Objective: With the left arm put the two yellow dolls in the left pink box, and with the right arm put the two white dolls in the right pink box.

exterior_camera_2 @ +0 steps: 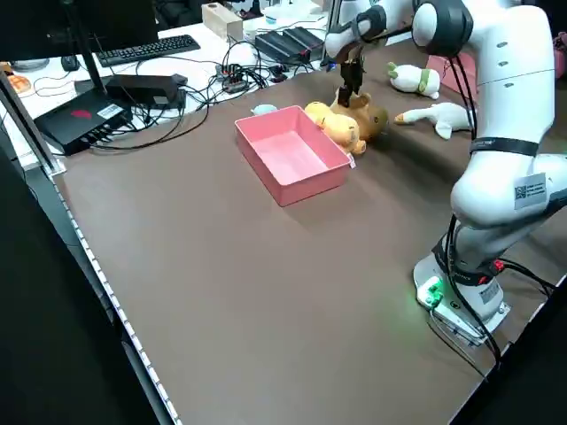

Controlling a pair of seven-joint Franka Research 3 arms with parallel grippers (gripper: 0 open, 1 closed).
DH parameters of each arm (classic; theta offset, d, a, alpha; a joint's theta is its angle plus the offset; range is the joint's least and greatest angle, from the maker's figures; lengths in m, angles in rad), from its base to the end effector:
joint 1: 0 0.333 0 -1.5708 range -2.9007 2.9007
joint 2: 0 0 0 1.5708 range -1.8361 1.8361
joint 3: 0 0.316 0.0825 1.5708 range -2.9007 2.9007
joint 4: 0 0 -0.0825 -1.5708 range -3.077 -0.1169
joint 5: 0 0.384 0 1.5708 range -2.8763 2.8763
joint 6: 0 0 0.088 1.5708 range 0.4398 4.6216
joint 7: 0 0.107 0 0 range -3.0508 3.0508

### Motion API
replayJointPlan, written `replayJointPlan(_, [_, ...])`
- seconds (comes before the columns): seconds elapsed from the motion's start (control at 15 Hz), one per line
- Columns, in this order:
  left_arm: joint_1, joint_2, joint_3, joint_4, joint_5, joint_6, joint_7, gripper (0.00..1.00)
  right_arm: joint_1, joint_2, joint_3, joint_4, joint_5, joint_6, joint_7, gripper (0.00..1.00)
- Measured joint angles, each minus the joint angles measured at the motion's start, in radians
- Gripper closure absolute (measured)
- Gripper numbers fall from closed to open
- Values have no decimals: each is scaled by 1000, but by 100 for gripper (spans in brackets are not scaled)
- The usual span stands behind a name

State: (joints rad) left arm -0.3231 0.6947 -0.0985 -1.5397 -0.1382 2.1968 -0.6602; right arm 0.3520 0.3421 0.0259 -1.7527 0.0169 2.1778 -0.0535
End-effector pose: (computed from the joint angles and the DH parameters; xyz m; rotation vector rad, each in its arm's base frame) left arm 0.6440 -0.2828 0.2436 2.9614 0.5135 -0.1811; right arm 0.6082 0.2406 0.3830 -3.0349 -0.6476 -0.1216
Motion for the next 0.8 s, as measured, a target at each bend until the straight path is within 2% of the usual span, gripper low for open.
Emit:
replayJointPlan(0.13, [-9,10,0,3,0,8,0,35,12,41,0,-1,0,34,0,0])
replayJointPlan(0.47, [3,3,8,26,0,-2,0,75,59,143,1,-4,0,133,-6,0])
replayJointPlan(0.6, [28,-20,11,41,0,-86,2,90,82,184,3,-6,0,186,-40,0])
replayJointPlan(0.67, [40,-40,10,49,0,-150,5,95,96,201,4,-6,0,211,-61,0])
replayJointPlan(0.8, [62,-95,9,59,0,-256,6,97,106,223,3,-6,0,263,-137,0])
